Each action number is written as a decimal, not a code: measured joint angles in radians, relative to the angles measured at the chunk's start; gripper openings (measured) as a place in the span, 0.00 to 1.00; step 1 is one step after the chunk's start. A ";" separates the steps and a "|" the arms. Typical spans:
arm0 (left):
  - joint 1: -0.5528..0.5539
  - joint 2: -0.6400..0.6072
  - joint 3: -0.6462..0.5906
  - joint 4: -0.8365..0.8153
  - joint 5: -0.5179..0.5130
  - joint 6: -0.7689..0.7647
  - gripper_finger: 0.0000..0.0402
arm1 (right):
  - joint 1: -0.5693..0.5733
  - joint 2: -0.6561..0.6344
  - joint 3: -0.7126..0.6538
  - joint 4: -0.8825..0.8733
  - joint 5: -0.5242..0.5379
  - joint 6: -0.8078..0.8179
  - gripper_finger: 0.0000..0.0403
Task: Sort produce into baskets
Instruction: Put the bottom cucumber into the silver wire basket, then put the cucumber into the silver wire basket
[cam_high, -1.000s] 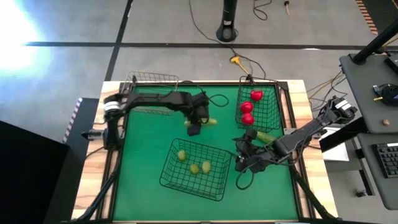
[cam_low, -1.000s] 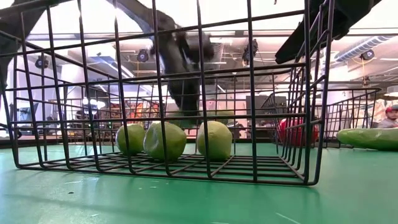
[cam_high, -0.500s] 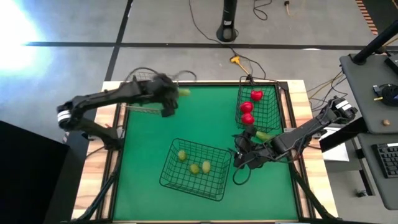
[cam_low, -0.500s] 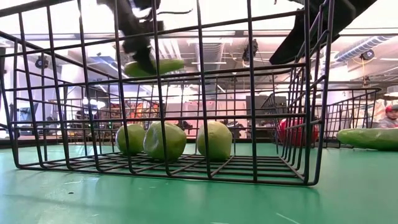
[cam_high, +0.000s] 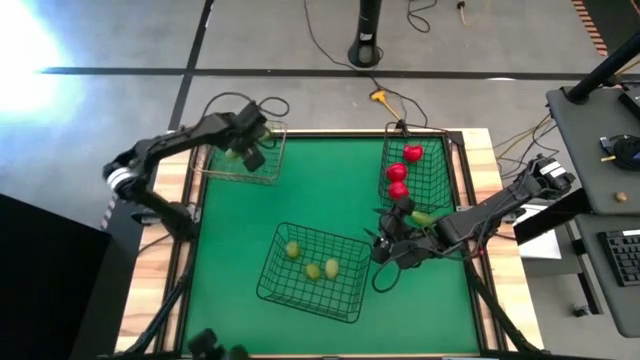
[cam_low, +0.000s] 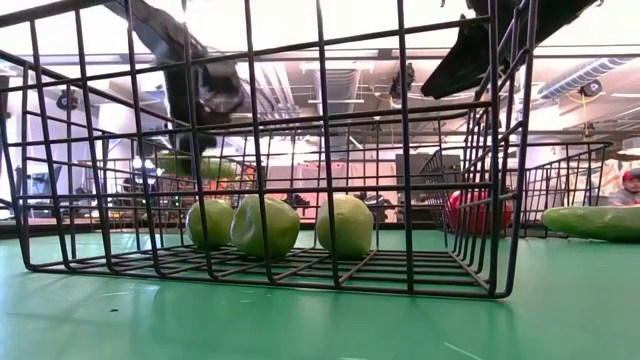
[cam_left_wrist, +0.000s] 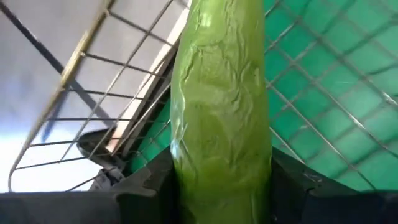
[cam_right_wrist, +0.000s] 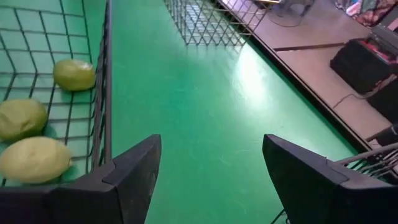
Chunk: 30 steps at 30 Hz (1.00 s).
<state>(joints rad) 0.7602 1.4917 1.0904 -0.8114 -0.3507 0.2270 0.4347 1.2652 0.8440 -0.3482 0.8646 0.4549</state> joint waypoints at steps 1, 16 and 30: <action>0.013 0.034 0.017 -0.002 0.004 -0.003 0.37 | -0.002 0.000 0.000 0.003 0.000 0.001 0.68; 0.144 0.333 0.184 -0.216 0.115 -0.053 0.37 | -0.002 0.000 0.000 0.016 -0.003 0.001 0.67; 0.143 0.294 0.119 -0.212 0.123 -0.121 0.79 | -0.001 -0.021 0.019 -0.080 0.000 0.045 0.61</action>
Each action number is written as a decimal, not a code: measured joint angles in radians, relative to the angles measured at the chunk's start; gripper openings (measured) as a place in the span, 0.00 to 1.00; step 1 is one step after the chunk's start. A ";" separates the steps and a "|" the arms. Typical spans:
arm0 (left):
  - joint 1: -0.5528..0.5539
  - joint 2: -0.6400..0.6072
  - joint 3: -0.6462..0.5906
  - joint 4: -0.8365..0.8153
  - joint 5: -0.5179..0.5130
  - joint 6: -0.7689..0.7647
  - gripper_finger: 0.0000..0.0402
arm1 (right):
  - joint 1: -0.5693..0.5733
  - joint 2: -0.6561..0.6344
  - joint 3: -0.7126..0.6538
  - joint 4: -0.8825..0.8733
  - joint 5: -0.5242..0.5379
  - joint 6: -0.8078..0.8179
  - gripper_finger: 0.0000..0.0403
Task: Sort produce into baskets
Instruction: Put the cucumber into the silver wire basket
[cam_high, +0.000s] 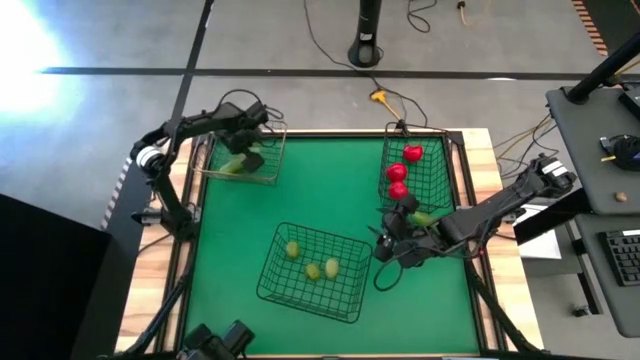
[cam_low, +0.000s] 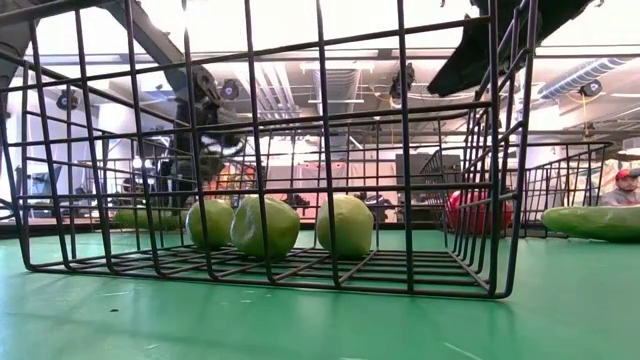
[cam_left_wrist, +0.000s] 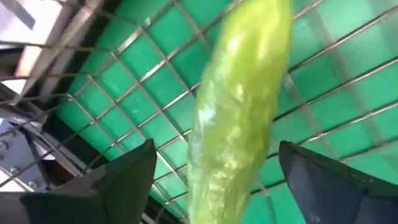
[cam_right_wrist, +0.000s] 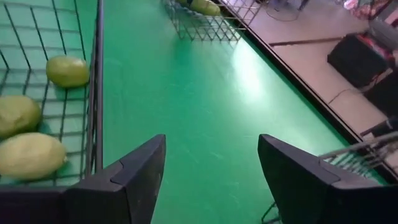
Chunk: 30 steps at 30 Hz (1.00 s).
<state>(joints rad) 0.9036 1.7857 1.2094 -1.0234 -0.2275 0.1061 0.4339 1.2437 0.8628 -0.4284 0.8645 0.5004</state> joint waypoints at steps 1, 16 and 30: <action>-0.002 -0.015 0.007 -0.003 0.012 -0.010 0.80 | 0.001 -0.009 0.018 -0.042 -0.001 0.037 0.60; -0.221 -0.492 -0.063 0.271 0.278 -0.114 0.74 | 0.013 -0.028 0.104 -0.885 -0.404 0.749 0.53; -0.669 -0.674 -0.163 0.458 0.214 -0.233 0.74 | -0.086 0.006 -0.099 -0.813 -0.595 0.727 0.65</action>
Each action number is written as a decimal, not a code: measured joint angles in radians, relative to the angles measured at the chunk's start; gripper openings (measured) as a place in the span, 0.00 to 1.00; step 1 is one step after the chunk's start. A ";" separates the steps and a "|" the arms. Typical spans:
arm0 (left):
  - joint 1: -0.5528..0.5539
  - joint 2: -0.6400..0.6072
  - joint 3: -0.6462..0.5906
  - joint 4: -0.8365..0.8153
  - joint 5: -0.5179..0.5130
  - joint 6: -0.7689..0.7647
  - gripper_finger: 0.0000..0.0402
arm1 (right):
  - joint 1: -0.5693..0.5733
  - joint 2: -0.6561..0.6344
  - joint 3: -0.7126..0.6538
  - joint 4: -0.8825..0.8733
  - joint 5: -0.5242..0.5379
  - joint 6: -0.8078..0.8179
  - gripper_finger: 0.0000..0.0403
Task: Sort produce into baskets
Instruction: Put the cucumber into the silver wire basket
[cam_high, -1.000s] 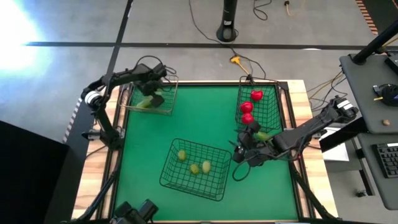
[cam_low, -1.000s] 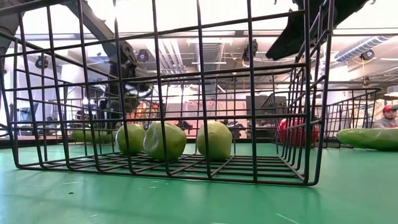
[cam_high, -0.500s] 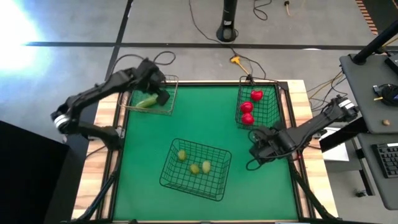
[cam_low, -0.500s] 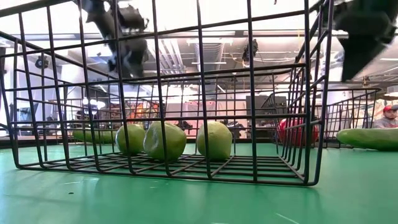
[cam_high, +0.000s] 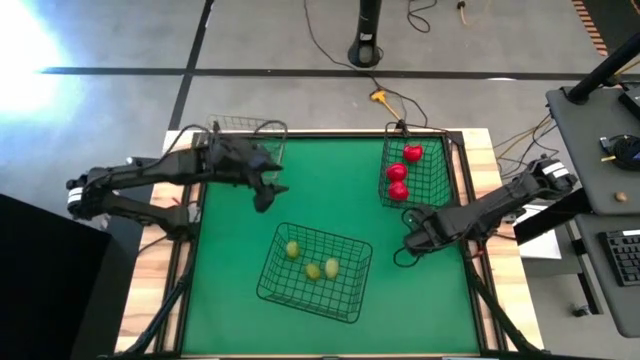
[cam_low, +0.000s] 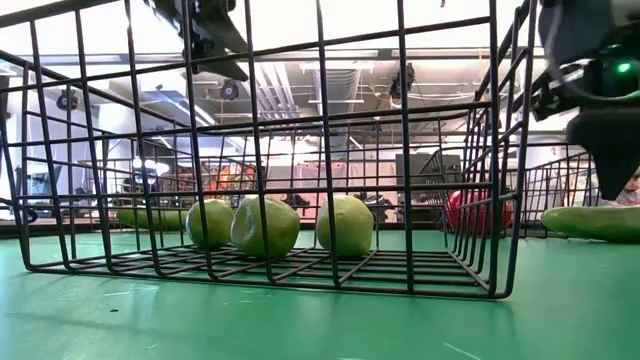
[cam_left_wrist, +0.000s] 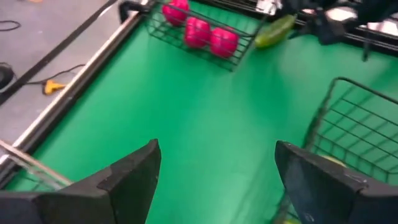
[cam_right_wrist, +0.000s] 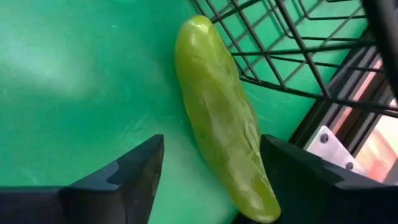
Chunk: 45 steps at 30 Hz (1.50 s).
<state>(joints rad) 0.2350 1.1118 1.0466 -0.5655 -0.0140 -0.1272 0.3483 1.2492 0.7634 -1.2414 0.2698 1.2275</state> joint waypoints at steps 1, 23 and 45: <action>-0.024 0.003 0.000 0.000 -0.014 -0.011 0.74 | -0.016 0.006 0.000 0.003 0.000 -0.020 0.67; -0.141 0.034 0.000 -0.006 -0.214 -0.017 0.74 | -0.231 0.043 -0.129 0.209 -0.193 -0.178 0.69; -0.141 0.042 -0.002 -0.003 -0.215 -0.034 0.74 | -0.030 0.045 0.071 0.490 -0.232 -0.158 0.46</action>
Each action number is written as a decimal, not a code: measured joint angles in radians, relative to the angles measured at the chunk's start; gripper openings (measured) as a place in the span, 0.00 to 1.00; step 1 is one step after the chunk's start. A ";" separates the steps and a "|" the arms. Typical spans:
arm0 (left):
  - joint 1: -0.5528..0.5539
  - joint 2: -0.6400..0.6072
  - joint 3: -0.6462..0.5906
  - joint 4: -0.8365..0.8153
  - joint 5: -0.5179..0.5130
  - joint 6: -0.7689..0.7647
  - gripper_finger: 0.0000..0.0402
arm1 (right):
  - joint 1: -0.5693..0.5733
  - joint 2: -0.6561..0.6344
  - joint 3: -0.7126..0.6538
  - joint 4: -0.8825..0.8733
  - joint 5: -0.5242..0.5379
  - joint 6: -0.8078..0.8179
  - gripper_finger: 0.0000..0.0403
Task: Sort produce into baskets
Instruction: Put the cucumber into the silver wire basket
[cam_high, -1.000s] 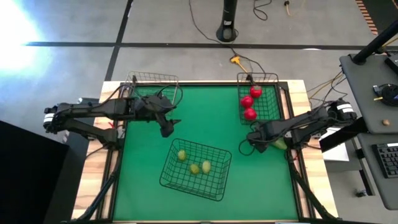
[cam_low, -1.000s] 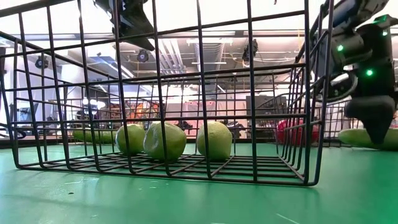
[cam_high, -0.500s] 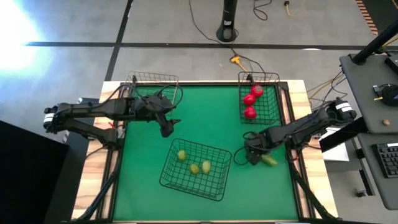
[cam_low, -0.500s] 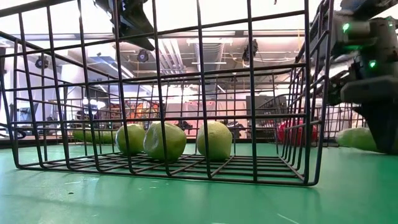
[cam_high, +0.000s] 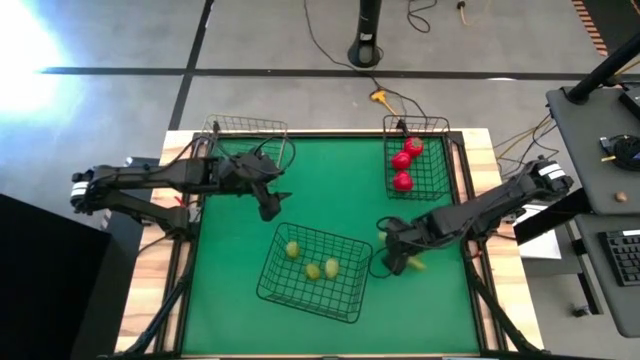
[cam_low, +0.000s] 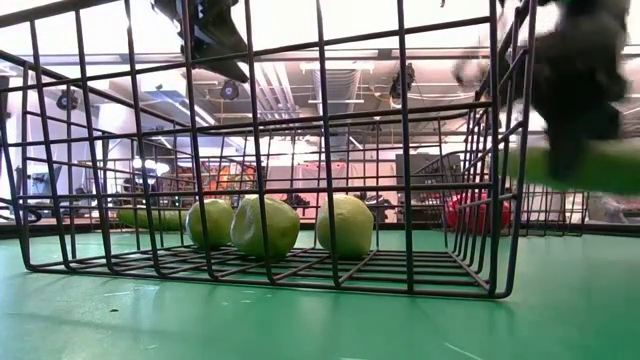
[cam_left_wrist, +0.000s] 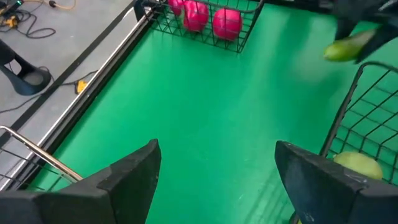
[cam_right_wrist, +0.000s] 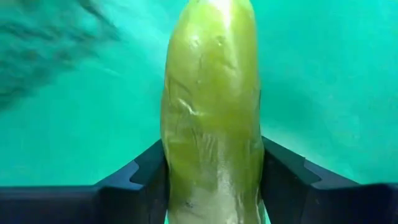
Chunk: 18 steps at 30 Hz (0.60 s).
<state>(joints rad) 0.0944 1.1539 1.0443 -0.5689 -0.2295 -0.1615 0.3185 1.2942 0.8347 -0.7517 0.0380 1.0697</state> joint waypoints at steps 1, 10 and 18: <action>0.000 0.005 -0.003 0.001 0.000 0.003 0.74 | -0.004 0.000 0.036 0.000 0.021 -0.038 0.47; -0.001 0.098 -0.020 0.015 0.002 0.139 0.74 | -0.122 0.008 0.323 0.006 0.323 -0.460 0.46; -0.002 0.147 -0.021 0.142 0.106 0.218 0.74 | -0.330 0.158 0.376 0.188 0.301 -0.759 0.47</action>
<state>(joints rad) 0.0928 1.3006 1.0237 -0.4269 -0.1232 0.0565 -0.0117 1.4522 1.2106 -0.5637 0.3389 0.3103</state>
